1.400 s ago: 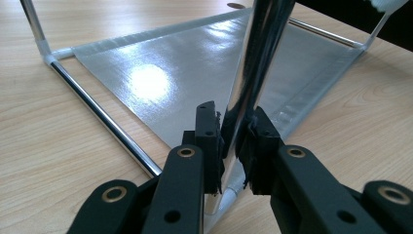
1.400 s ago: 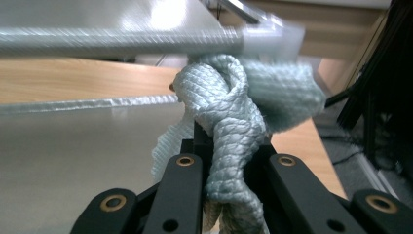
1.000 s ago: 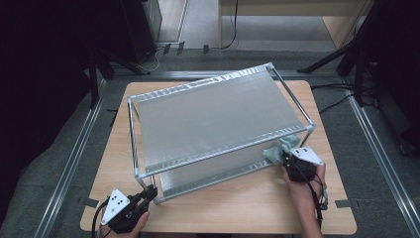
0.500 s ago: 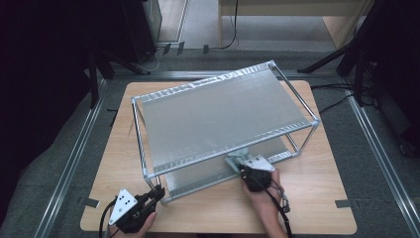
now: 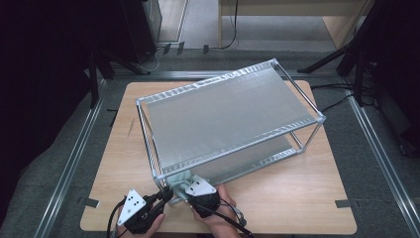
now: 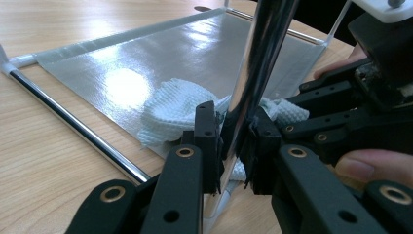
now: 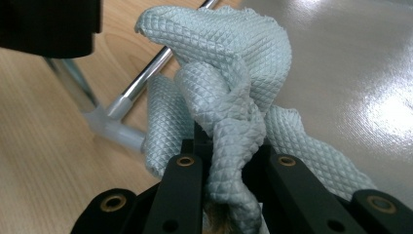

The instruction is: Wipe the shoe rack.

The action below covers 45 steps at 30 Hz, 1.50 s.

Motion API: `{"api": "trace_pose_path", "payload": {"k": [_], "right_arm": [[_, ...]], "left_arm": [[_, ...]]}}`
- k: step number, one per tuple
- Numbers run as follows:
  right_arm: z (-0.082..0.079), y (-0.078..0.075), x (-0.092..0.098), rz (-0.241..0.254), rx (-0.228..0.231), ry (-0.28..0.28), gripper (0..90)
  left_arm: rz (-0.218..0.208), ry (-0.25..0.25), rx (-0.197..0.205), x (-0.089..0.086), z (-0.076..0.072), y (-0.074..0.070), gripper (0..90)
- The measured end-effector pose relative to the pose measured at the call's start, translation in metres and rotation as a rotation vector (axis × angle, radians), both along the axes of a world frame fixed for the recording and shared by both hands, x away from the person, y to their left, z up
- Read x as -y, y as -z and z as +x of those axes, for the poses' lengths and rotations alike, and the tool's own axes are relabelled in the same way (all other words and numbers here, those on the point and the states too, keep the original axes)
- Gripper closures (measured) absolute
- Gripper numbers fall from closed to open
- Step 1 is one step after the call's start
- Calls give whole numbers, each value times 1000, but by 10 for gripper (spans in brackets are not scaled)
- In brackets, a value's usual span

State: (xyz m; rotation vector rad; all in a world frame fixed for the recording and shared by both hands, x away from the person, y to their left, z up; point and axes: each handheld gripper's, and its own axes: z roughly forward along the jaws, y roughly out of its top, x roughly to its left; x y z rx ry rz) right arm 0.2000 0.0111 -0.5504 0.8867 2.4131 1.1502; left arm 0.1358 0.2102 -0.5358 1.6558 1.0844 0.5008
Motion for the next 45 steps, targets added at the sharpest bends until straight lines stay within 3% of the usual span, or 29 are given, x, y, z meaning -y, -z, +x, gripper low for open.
{"api": "trace_pose_path", "payload": {"k": [1,6,10,11,12,18,25,28,31,40,42,45], "right_arm": [[2,0,4,1,0,7,813],[26,-1,53,9,-8,147,813],[47,-5,112,-9,3,292,813],[54,-7,139,-18,11,357,813],[54,-7,139,-18,11,357,813],[77,-13,222,-11,9,559,810],[87,-10,271,35,13,700,804],[87,-8,273,53,2,712,801],[83,-6,264,59,-14,687,799],[66,-11,199,67,-24,497,796],[58,-10,175,59,-25,426,796],[53,-10,161,59,-23,386,796]], "left_arm": [[2,0,1,0,0,0,785],[2,1,1,0,0,0,785],[3,-1,0,0,0,0,785],[1,-1,0,0,0,0,785],[3,0,0,0,0,0,785],[4,-2,3,0,0,0,786],[6,0,2,0,0,1,786],[2,3,1,0,0,1,786],[3,4,2,0,0,1,785],[0,3,0,0,0,1,785],[-1,3,-1,0,0,1,784],[-1,3,-1,0,0,1,785]]}}
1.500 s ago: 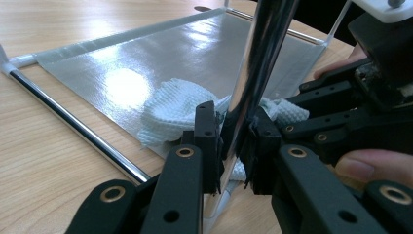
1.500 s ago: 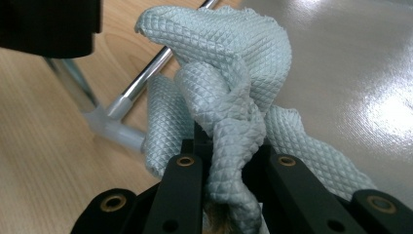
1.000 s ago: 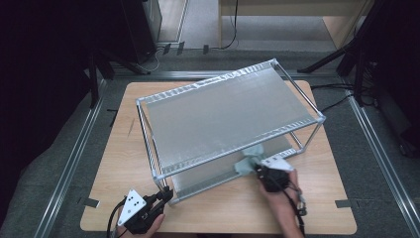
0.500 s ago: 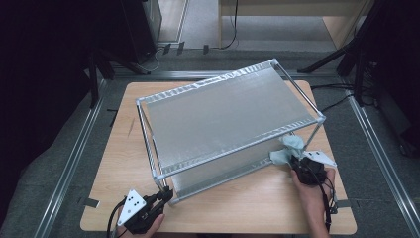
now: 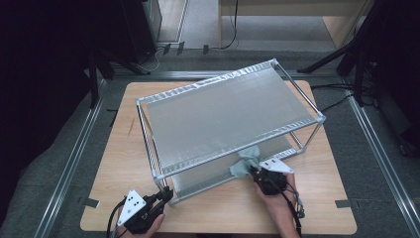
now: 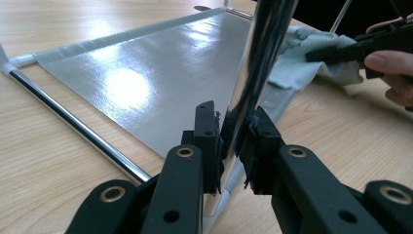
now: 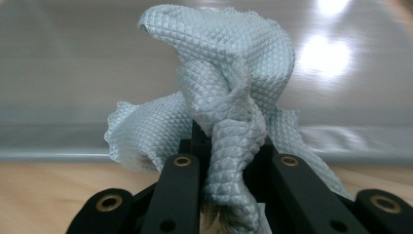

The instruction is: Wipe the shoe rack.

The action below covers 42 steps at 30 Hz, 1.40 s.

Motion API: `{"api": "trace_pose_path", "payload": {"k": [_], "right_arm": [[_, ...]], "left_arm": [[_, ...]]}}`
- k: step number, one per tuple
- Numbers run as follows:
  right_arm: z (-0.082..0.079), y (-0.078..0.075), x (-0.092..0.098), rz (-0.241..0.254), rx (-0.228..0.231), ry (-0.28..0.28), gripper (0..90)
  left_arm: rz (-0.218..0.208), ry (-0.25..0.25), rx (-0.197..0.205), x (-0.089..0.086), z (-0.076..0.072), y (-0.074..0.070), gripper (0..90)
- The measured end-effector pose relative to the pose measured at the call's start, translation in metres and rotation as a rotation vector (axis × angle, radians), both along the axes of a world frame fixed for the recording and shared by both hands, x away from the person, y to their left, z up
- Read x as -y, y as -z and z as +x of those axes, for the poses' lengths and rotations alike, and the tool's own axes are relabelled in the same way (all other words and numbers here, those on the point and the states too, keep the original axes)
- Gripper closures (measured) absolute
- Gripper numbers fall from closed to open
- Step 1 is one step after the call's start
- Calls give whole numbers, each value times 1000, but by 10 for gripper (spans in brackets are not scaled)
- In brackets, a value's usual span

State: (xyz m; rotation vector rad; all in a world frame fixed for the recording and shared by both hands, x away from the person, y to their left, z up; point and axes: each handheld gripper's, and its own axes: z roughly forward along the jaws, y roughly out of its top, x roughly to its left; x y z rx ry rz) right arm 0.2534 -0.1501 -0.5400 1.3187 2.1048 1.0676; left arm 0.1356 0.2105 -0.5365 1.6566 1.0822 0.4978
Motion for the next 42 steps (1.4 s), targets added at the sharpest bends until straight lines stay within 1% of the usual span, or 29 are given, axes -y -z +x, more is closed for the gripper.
{"api": "trace_pose_path", "payload": {"k": [3,5,6,7,9,11,12,14,16,17,19,21,22,23,24,25,26,27,28,29,31,32,33,35,39,40,41,42], "right_arm": [[-9,2,-24,1,-7,-68,795],[-14,3,-36,4,-11,-104,794],[-17,3,-42,8,-14,-132,793],[-19,3,-46,8,-13,-148,792],[-22,3,-51,-13,2,-180,790],[-21,2,-47,-17,6,-174,789],[-19,1,-42,-17,9,-160,789],[-12,-1,-25,-29,20,-101,790],[-4,-3,-2,-12,16,-30,791],[-2,-3,7,-12,21,1,791],[5,-6,35,3,21,95,792],[9,-9,59,-5,36,173,792],[10,-10,71,5,37,218,792],[11,-11,79,11,37,247,791],[12,-11,91,-3,44,295,792],[12,-11,100,-18,47,332,798],[13,-10,106,-16,44,365,803],[13,-9,110,-22,42,382,805],[14,-6,112,-40,36,390,808],[15,-3,111,-53,23,384,810],[18,4,102,-54,-14,339,811],[19,6,94,-59,-21,308,810],[18,7,91,-59,-23,297,810],[17,8,76,-50,-32,256,810],[8,9,42,-31,-45,159,809],[5,9,29,-31,-47,124,809],[2,9,21,-25,-52,100,809],[-2,9,8,-23,-57,59,809]], "left_arm": [[-1,2,0,0,0,0,784],[-1,3,0,0,0,0,784],[-1,3,0,0,0,0,784],[1,4,1,0,0,0,785],[3,4,0,-1,0,0,785],[5,5,-1,-1,0,0,785],[6,3,-1,-1,0,0,785],[6,4,-2,-2,0,-1,785],[6,3,-2,-2,0,-1,785],[4,3,-2,-2,0,-1,785],[4,3,-2,-2,0,-1,785],[3,2,-1,-2,0,-1,785],[3,2,-1,-2,0,-1,785],[4,2,-1,-2,0,-1,785],[4,2,-1,-2,0,-1,785],[2,3,-1,-2,0,-1,785],[1,4,-2,-3,0,-1,784],[-2,5,-1,-2,0,0,784],[-3,5,-2,-2,1,0,783],[-3,10,-3,-1,1,0,784],[-4,17,-2,0,1,0,784],[-3,20,-1,1,1,0,784],[-1,29,-1,1,1,0,784],[-6,54,-3,3,2,0,783],[-9,88,0,11,5,0,784],[-5,96,1,13,6,0,785],[-7,105,0,15,6,0,786],[-6,113,2,17,6,0,786]]}}
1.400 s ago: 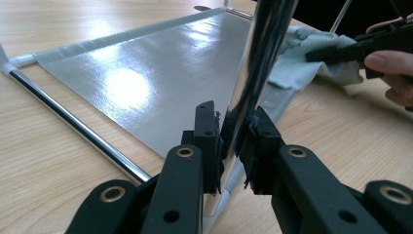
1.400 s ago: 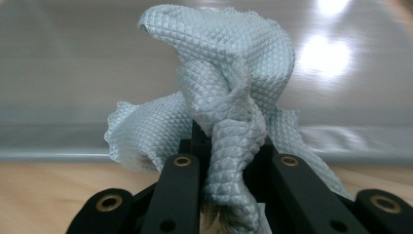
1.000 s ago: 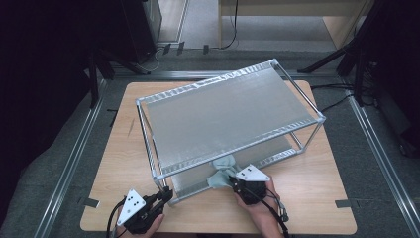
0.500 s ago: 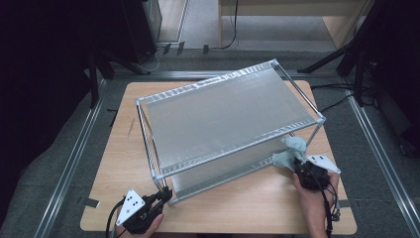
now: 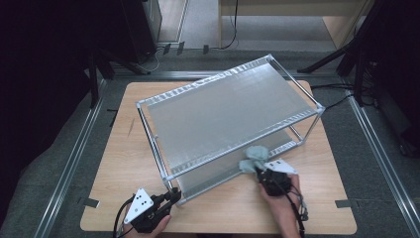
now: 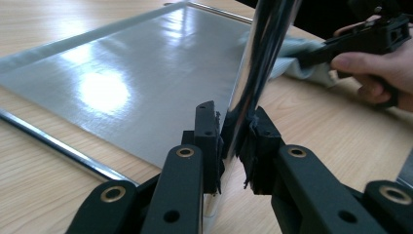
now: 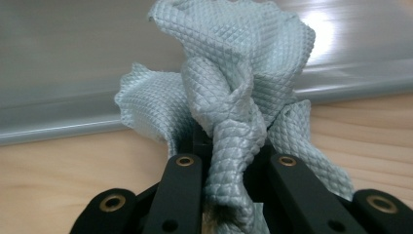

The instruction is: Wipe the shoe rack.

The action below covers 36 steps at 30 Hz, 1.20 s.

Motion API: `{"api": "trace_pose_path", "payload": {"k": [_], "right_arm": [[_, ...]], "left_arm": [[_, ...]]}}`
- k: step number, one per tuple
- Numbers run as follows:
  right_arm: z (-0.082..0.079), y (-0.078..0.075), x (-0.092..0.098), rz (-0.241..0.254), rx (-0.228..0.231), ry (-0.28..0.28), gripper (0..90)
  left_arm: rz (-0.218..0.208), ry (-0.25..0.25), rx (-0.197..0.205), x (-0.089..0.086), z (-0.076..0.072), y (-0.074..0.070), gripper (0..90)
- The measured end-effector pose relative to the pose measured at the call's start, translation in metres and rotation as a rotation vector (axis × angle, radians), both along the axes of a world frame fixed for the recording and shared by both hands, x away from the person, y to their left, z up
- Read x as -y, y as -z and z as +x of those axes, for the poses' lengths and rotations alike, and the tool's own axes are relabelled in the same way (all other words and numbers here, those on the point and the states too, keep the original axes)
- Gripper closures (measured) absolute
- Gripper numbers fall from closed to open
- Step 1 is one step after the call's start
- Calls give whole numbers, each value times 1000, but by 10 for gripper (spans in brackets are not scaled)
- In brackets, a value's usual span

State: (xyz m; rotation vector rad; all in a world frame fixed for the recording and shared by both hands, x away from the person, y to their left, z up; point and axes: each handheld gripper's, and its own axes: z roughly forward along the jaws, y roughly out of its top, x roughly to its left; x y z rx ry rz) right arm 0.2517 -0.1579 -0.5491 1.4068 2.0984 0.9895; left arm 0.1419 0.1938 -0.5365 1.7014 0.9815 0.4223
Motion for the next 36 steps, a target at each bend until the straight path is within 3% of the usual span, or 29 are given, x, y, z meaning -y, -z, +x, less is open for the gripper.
{"api": "trace_pose_path", "payload": {"k": [3,6,8,11,21,25,30,33,36], "right_arm": [[-11,1,-28,-12,9,-83,808],[-24,3,-56,12,1,-166,809],[-32,4,-71,35,-5,-212,809],[-43,5,-90,25,-3,-260,810],[-69,6,-122,37,-10,-376,812],[-65,6,-119,48,-30,-409,811],[-58,3,-103,54,-38,-407,807],[-50,-2,-79,54,-13,-333,803],[-37,-11,-35,44,32,-188,801]], "left_arm": [[-8,18,-3,5,0,0,786],[-12,40,-4,12,1,0,785],[-19,51,-5,17,0,1,785],[-27,72,-11,24,1,1,784],[-45,78,-22,35,5,2,780],[-73,92,-39,38,8,3,772],[-63,120,-29,47,12,2,772],[-73,158,7,47,14,2,766],[-84,162,70,43,14,-3,694]]}}
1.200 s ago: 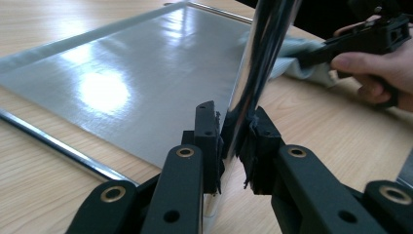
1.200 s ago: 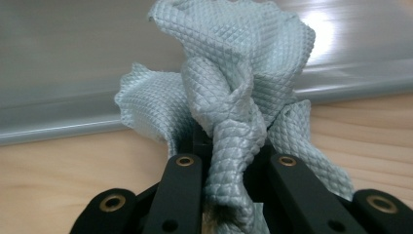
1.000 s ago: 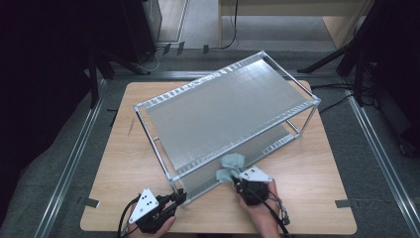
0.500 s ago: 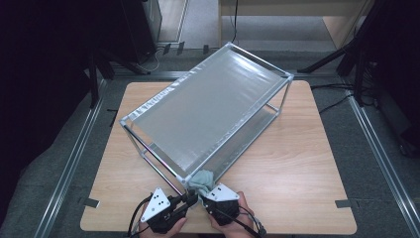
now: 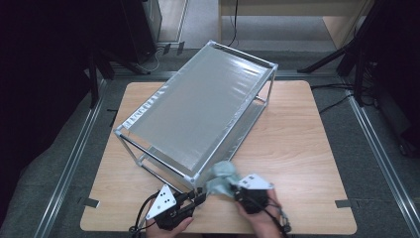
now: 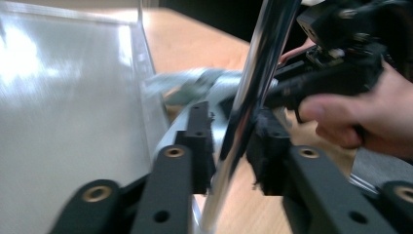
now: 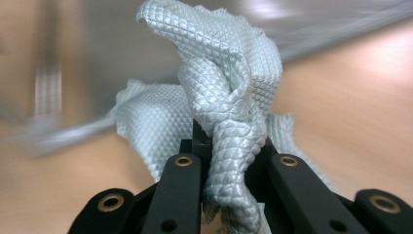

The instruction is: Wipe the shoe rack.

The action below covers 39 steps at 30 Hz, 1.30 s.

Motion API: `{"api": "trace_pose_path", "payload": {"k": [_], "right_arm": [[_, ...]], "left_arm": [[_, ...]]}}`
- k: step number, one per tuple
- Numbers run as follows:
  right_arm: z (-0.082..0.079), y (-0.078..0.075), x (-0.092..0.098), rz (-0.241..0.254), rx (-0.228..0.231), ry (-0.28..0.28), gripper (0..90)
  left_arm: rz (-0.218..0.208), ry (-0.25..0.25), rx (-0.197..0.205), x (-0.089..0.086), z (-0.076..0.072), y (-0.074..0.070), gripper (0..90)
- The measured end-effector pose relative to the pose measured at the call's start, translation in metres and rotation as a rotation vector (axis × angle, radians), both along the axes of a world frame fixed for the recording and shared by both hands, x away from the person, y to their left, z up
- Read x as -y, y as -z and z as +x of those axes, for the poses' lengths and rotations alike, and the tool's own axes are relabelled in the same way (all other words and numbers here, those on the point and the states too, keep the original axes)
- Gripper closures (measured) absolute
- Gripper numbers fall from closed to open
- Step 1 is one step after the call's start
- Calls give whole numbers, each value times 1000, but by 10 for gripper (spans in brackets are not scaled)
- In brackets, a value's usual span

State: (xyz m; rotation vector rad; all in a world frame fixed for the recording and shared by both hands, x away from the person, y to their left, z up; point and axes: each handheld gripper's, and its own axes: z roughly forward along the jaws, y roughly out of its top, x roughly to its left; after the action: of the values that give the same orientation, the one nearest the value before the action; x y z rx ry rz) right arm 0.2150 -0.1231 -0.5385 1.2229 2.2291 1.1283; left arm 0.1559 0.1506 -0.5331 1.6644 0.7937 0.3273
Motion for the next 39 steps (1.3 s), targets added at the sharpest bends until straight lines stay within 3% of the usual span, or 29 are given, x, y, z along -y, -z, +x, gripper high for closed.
{"api": "trace_pose_path", "payload": {"k": [4,9,11,14,18,20,23,31,34,37,39], "right_arm": [[13,-14,61,30,38,207,802],[24,-17,113,-6,91,396,794],[28,-15,127,-34,99,469,705],[31,-17,136,-8,87,494,480],[25,-29,127,54,95,461,208],[21,-34,119,78,98,431,154],[11,-39,101,102,118,365,98],[-9,-42,36,114,126,171,36],[-17,-41,13,115,122,87,29],[-25,-38,-9,120,108,18,10],[-30,-35,-22,113,100,-22,8]], "left_arm": [[-16,-8,29,-11,-2,-6,583],[-22,1,59,-25,-10,-11,493],[-5,-4,78,-31,-13,-12,468],[-6,-33,87,-48,-15,-15,440],[-23,-104,76,-70,-9,-15,429],[-7,-156,72,-83,-2,-14,429],[-16,-227,57,-101,7,-12,429],[-9,-466,26,-152,24,-5,422],[20,-525,28,-164,31,-2,422],[-7,-563,-8,-174,41,5,421],[8,-580,-15,-175,48,7,421]]}}
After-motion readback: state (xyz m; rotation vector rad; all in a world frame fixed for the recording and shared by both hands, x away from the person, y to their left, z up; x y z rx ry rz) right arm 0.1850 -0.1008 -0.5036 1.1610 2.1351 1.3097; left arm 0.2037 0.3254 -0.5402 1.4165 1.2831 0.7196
